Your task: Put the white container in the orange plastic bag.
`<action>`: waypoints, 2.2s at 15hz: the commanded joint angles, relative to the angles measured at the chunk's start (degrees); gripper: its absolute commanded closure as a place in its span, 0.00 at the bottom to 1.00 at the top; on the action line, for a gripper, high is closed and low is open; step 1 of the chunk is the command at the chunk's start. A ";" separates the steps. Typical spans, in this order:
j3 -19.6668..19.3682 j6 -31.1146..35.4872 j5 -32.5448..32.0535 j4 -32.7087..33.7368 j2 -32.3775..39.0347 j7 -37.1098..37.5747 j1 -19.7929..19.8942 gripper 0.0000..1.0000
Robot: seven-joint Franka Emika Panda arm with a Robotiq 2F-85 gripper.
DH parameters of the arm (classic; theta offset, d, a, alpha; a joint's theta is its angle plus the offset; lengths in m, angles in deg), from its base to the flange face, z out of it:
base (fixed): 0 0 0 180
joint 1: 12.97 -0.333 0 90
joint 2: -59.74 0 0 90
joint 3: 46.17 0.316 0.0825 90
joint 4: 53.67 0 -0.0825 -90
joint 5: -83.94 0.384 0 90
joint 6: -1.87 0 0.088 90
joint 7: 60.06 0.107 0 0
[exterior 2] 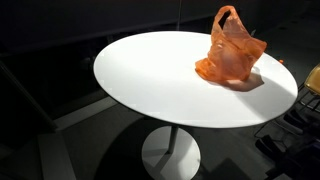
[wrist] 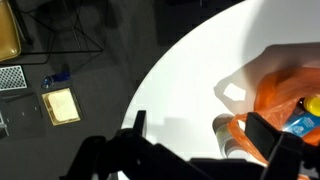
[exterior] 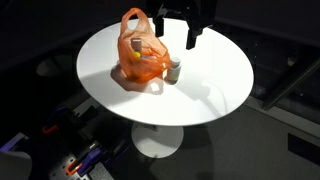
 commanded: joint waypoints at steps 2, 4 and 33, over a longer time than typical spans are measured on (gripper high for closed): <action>0.59 2.49 6.87 5.29 5.42 3.98 0.01 0.00; 0.75 4.02 7.64 5.96 6.18 4.44 0.16 0.00; 2.94 11.36 9.60 21.89 32.93 19.94 -5.06 0.00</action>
